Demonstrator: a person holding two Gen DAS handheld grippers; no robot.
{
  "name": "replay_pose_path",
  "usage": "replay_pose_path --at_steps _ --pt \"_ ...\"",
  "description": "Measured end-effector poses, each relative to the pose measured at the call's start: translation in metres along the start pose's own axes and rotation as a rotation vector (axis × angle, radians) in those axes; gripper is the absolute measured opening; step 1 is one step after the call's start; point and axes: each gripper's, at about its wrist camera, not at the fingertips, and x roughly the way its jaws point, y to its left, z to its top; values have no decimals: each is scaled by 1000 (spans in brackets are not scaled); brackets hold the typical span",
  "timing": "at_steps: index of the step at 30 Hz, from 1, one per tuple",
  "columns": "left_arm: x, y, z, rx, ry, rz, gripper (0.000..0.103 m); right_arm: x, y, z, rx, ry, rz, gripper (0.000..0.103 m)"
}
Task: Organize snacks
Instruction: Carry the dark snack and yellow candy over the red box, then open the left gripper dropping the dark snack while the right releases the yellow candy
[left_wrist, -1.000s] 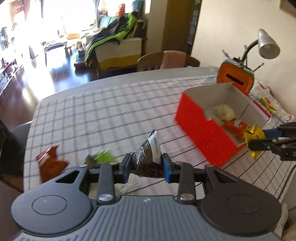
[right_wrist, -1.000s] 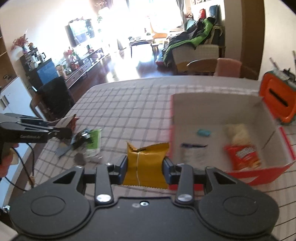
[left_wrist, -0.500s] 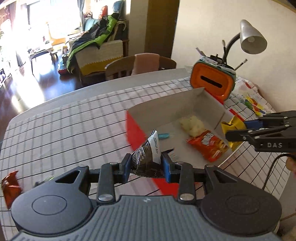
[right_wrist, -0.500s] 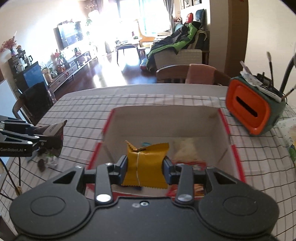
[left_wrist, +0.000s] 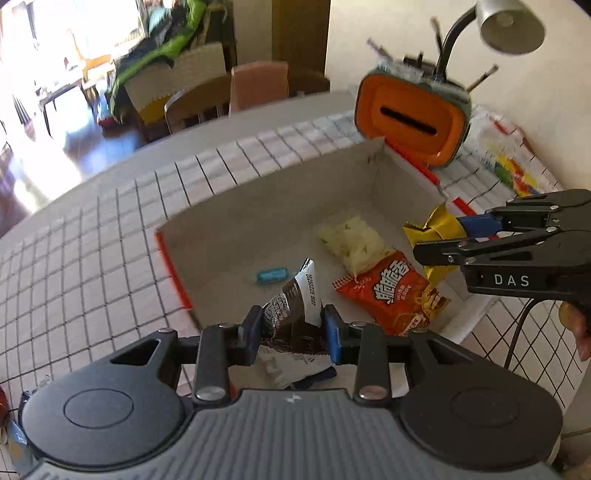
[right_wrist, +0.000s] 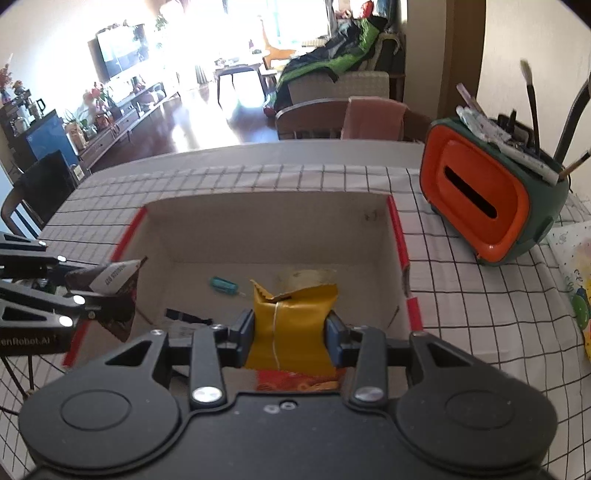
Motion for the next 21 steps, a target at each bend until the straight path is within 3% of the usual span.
replay_pose_path --at_steps 13,21 --pt "56 -8 15 1 204 75 34 38 -1 -10 -9 150 19 39" --pt "67 -8 11 13 229 115 35 40 0 -14 -11 185 20 39"
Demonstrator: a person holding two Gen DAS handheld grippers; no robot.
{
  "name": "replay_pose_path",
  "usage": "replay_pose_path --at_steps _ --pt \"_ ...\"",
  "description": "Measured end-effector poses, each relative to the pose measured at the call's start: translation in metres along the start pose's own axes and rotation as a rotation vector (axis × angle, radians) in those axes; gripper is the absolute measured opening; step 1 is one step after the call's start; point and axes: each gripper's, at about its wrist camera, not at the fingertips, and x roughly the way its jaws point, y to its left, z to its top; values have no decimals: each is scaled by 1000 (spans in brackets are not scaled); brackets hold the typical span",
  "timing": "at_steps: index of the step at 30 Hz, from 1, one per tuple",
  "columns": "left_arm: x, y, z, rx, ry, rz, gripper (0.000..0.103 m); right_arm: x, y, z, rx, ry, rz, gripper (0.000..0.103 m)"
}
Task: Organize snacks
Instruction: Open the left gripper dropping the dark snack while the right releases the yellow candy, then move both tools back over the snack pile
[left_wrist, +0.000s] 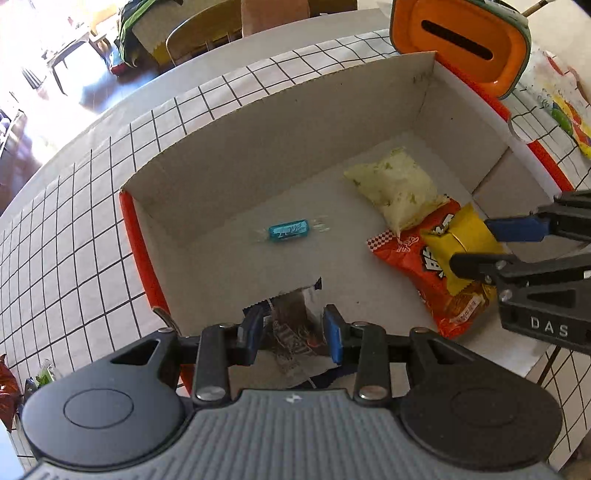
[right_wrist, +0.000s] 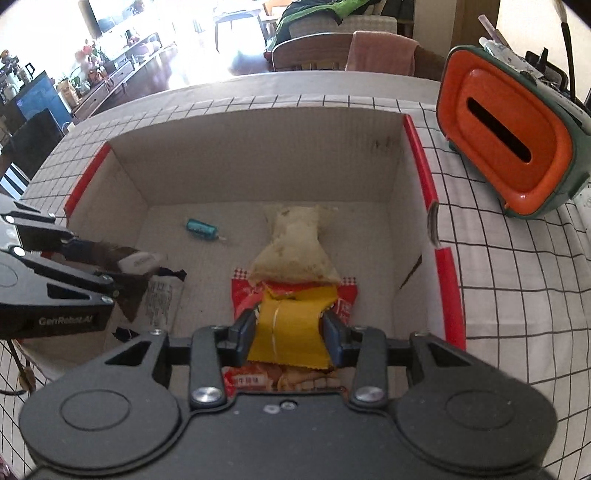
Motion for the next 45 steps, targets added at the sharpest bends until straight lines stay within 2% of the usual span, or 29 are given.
replay_pose_path --at_steps 6,13,18,22,26,31,34,39,45 --pt "-3 3 -2 -7 -14 -7 35 -4 -3 -1 11 -1 1 39" --pt "-20 9 -7 -35 -81 -30 37 -20 -2 1 25 -40 5 40" --pt "-38 17 -14 -67 -139 -47 49 -40 8 -1 11 -80 5 40" --pt "-54 25 -22 -83 -191 -70 51 -56 19 -2 3 -116 12 40" --pt "-70 32 -32 -93 -250 -85 58 -71 28 -5 4 -155 27 41" --pt "-93 37 -45 -80 -319 -85 60 -87 41 -5 -1 -197 33 42" --pt "-104 42 -54 -76 -356 -85 66 -94 49 -5 -3 -218 38 43" --pt "-120 54 -72 -81 -401 -101 70 -104 65 -6 -8 -251 50 50" --pt "-139 79 -100 -101 -460 -97 79 -108 86 -7 -18 -288 67 74"
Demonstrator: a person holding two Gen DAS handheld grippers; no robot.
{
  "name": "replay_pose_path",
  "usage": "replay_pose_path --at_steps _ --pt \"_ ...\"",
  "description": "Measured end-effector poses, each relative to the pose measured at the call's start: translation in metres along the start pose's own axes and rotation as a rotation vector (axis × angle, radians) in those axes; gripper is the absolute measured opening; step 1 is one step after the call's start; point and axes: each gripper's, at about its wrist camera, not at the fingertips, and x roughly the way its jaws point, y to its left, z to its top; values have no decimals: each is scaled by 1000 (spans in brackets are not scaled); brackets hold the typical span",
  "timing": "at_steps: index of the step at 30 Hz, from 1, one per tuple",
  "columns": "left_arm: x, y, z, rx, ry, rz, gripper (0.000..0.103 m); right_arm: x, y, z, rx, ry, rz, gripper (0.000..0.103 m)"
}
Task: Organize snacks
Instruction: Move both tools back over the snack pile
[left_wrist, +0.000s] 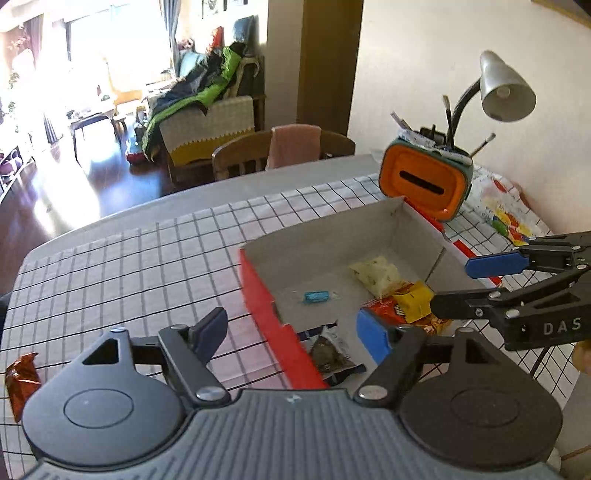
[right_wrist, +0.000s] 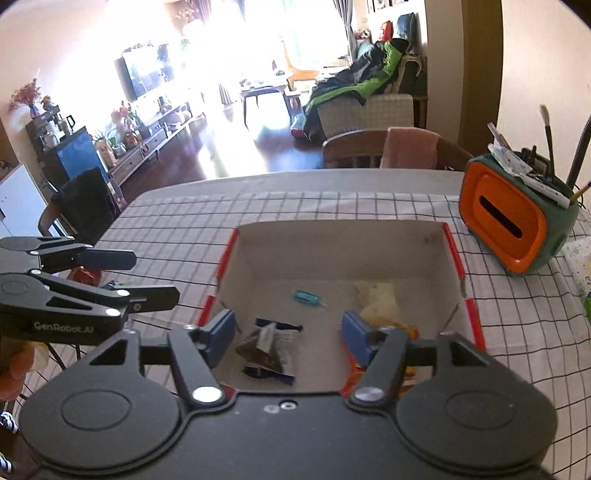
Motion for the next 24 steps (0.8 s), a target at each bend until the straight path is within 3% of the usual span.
replay_pose_path --at_steps 1,6,16,24 --pt "-5 5 -3 -5 -7 4 79 -1 4 -2 -1 -5 2 80" --pt "-24 29 -19 -33 -39 14 83 5 26 -5 -15 -8 32 83" --pt "-54 93 -52 -100 -76 45 89 25 79 -7 -32 -19 82 103" --pt "-66 155 -81 -170 -61 87 93 50 125 -16 -36 20 110 103"
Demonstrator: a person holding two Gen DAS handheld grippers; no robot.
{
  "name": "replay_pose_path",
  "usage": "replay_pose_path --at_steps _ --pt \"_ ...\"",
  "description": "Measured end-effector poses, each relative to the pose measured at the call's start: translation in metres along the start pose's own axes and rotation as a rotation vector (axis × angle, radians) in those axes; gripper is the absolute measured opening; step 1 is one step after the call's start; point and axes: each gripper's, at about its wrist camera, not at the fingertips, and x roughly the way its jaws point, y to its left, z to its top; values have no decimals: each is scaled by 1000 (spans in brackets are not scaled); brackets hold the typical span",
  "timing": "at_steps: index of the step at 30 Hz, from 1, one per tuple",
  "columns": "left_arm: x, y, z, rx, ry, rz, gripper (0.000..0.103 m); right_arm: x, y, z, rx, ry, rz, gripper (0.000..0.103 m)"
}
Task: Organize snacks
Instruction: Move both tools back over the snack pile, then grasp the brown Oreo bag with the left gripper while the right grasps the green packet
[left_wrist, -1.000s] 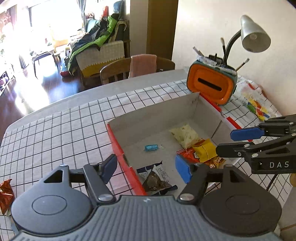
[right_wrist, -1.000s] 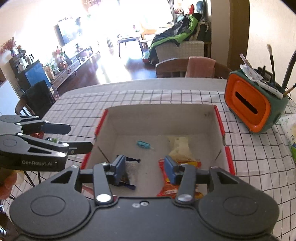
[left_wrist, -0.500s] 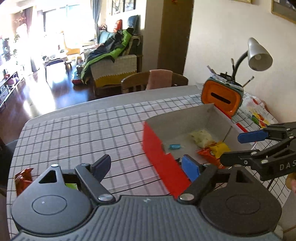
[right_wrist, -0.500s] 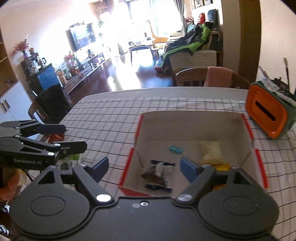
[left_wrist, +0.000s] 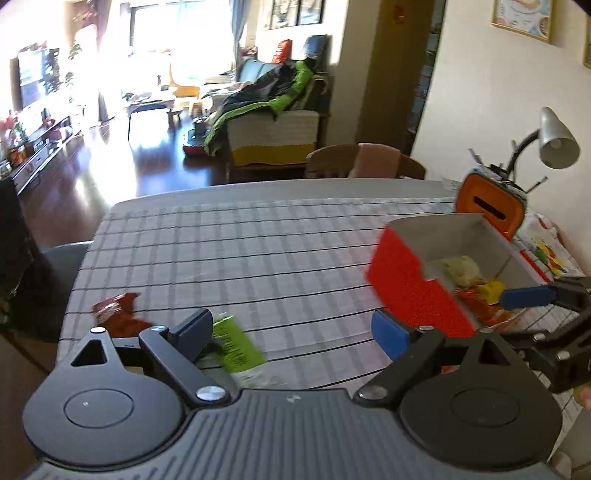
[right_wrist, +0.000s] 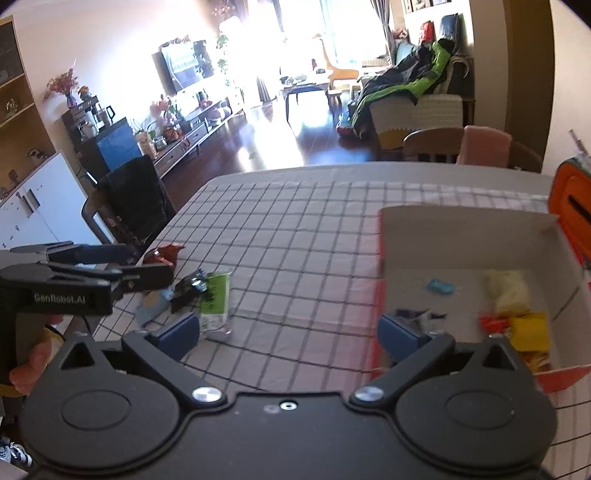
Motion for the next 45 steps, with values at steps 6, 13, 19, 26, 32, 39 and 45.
replay_pose_path --at_steps 6,13,19,26,32,39,45 --pt "-3 51 -5 -24 7 56 94 22 36 -7 -6 27 -1 103" --pt "11 106 1 -61 48 129 93 50 68 -11 -24 36 -1 103" --pt "37 149 1 -121 135 149 94 83 89 -9 -62 75 -10 103" --pt "71 177 7 -201 219 168 93 121 102 -6 -106 133 -44 100" --pt "100 197 16 -305 274 212 93 155 107 -3 -143 190 -68 98" --pt "137 218 22 -411 405 247 93 195 107 5 -136 250 -94 89" --pt "157 226 18 -443 469 286 93 216 111 6 -175 291 -107 83"
